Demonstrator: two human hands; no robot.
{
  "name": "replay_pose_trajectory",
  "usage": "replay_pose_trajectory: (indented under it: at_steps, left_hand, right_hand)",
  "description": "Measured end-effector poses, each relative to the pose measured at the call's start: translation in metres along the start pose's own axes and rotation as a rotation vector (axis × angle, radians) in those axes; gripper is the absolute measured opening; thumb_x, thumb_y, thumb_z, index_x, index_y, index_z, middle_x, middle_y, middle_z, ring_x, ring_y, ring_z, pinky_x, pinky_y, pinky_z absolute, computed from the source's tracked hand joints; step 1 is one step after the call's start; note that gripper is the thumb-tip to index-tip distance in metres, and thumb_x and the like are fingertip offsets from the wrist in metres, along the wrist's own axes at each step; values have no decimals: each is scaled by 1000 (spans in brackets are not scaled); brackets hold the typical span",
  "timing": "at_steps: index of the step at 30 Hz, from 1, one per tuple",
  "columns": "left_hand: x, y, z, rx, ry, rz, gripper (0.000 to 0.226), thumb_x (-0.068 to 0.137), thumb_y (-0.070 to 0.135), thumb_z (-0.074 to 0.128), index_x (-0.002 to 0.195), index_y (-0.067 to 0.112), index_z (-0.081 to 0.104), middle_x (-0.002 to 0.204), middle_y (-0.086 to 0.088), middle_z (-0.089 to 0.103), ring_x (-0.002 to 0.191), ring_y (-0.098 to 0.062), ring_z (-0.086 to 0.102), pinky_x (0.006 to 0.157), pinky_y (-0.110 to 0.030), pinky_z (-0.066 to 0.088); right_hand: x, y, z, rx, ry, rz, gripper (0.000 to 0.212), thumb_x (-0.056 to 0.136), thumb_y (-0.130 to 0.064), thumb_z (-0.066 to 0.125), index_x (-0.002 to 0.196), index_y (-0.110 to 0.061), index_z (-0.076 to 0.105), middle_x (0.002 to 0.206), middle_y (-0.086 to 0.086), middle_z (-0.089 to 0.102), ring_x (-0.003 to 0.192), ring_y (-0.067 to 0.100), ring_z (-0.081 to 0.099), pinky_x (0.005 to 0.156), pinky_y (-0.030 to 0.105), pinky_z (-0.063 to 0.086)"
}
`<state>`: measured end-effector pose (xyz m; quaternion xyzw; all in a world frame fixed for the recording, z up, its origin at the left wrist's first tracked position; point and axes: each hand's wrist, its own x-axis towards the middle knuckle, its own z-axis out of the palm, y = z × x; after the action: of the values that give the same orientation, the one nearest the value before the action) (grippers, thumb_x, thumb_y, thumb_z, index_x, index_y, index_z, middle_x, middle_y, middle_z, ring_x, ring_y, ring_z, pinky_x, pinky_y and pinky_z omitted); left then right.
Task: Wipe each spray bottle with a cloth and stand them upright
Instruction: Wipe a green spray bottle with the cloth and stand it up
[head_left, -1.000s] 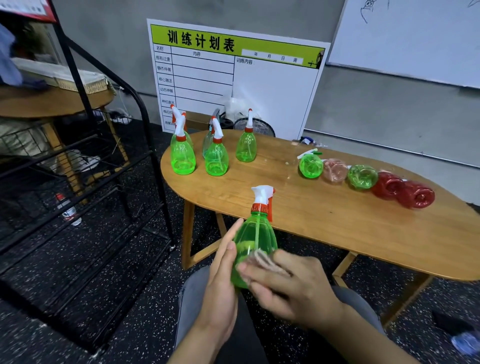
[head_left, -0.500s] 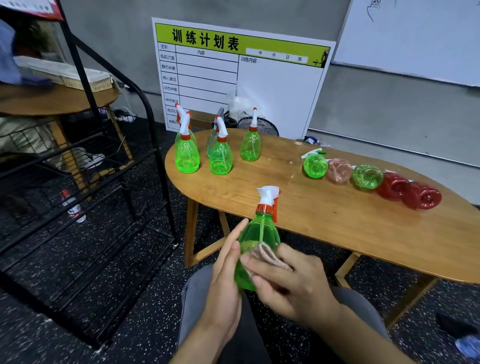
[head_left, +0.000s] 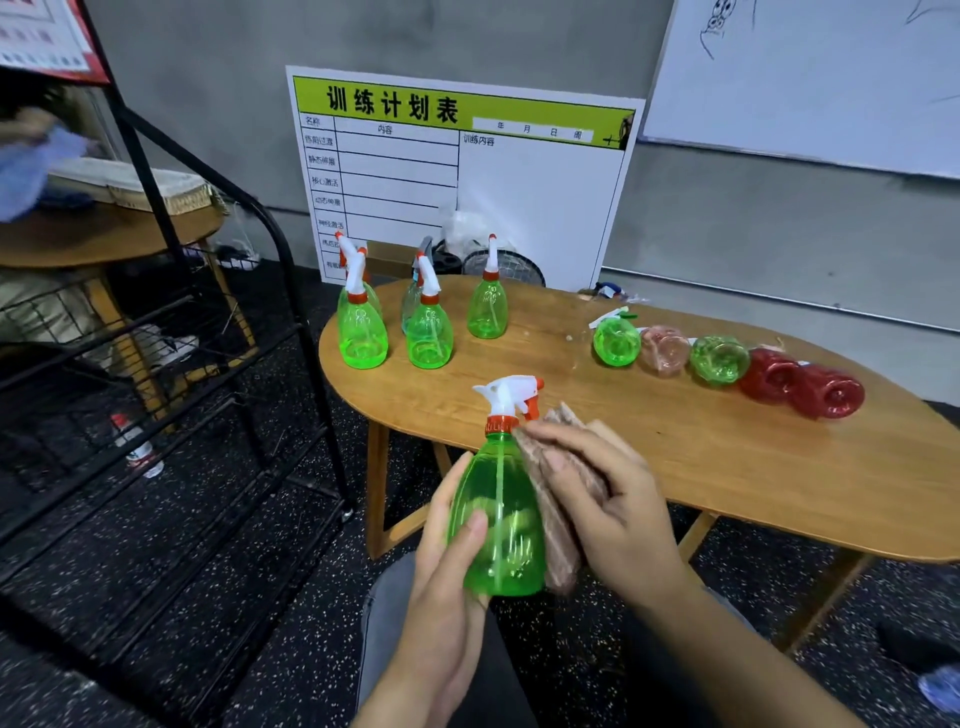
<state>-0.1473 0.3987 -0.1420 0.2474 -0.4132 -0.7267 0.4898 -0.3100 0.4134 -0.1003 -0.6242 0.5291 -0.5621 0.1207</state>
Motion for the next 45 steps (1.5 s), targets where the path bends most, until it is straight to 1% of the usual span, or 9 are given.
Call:
replay_pose_trajectory:
  at_steps: [4,10,20,25,29,33,35,39,45]
  left_hand:
    - [0,-1,0,7,-14,3,58,95,35,56,152,30,52,146,-6,65,133,-29,64,113,-52,48]
    - [1,-4,0,43,2,22,48,105,32,51,153,29,51,150,-2,62,139,-23,59,118,-50,41]
    - [2,-7,-2,70,12,-47,55,101,36,44,153,21,51,139,-17,68,130,-33,66,112,-48,52]
    - [4,-8,1,72,7,-18,43,109,32,46,151,27,54,147,-7,65,137,-28,60,115,-51,45]
    - [5,-6,0,58,20,0,48,105,32,47,152,23,53,147,-4,64,138,-24,59,115,-45,49]
    - [5,-6,-3,44,31,-16,50,103,31,43,152,24,52,143,-7,67,133,-30,63,112,-54,45]
    - [5,-8,-4,33,42,-40,51,102,33,42,151,25,54,142,-11,68,132,-28,65,111,-47,46]
    - [5,-11,-4,36,30,-39,48,105,32,41,150,30,56,145,-9,66,136,-29,61,116,-45,41]
    - [4,-7,1,47,9,-14,49,102,29,44,149,23,54,139,-4,70,132,-22,65,104,-33,56]
  right_hand:
    - [19,3,-3,-67,-6,11,31,101,-35,62,129,-28,73,101,-7,64,92,16,65,80,26,51]
    - [3,9,15,-212,-59,-49,34,105,-43,51,131,-35,72,99,-7,57,86,13,63,70,31,53]
    - [-41,11,1,-551,-335,-708,29,96,-29,70,125,-30,76,82,-2,55,65,10,48,50,23,43]
    - [-13,6,-2,-291,-53,-333,30,106,-37,53,132,-34,69,89,-4,52,65,4,48,56,12,38]
    - [5,7,12,-232,1,-96,31,102,-37,57,126,-31,75,96,-25,51,79,5,59,66,18,45]
    - [-19,11,20,-309,-58,-258,30,105,-38,54,128,-32,72,97,-9,55,71,2,56,58,24,53]
    - [-33,14,15,-410,-116,-429,29,104,-34,58,130,-32,69,92,-7,51,70,-1,47,56,16,47]
    - [-45,17,6,-588,-288,-705,31,97,-29,70,127,-28,75,80,-1,56,65,12,50,50,27,47]
    - [-10,5,1,-395,-54,-365,30,106,-37,54,132,-37,67,90,-13,49,65,3,47,57,11,40]
